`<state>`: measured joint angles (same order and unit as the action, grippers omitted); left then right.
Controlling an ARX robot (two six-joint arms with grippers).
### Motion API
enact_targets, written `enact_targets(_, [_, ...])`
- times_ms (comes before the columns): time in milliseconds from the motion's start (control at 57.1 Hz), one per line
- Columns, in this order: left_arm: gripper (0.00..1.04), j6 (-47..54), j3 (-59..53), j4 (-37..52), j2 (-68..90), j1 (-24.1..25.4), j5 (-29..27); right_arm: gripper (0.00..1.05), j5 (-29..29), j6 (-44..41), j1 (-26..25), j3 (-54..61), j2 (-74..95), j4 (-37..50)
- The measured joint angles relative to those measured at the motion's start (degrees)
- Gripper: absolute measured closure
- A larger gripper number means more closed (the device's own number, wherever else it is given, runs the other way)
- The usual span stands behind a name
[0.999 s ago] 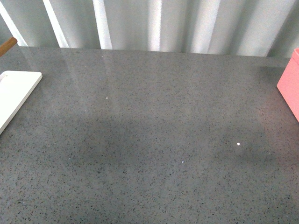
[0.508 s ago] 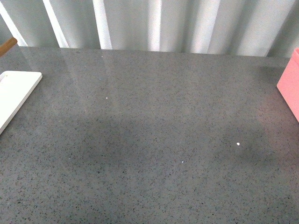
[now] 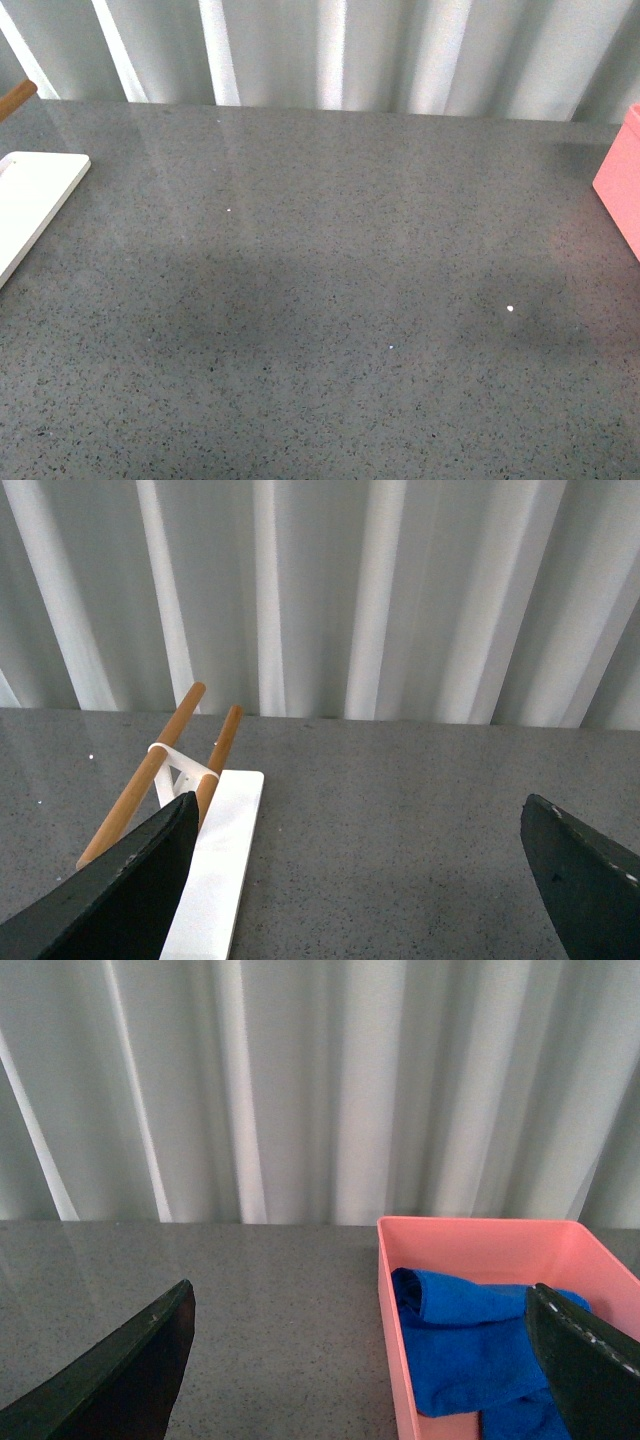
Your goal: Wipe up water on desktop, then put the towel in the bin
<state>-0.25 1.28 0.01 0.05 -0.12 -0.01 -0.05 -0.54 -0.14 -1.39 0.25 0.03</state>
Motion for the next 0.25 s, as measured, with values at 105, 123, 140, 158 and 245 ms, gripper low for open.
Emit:
enact_targets(105, [0.07, 0.0, 0.0, 0.0, 0.0, 0.0, 0.0, 0.07, 0.0, 0.0, 0.0, 0.0, 0.0, 0.0])
enact_targets(123, [0.07, 0.0, 0.0, 0.0, 0.0, 0.0, 0.0, 0.07, 0.0, 0.0, 0.0, 0.0, 0.0, 0.0])
enact_targets(140, [0.07, 0.0, 0.0, 0.0, 0.0, 0.0, 0.0, 0.07, 0.0, 0.0, 0.0, 0.0, 0.0, 0.0])
enact_targets(158, [0.07, 0.0, 0.0, 0.0, 0.0, 0.0, 0.0, 0.07, 0.0, 0.0, 0.0, 0.0, 0.0, 0.0])
enact_targets(245, [0.07, 0.0, 0.0, 0.0, 0.0, 0.0, 0.0, 0.07, 0.0, 0.0, 0.0, 0.0, 0.0, 0.0])
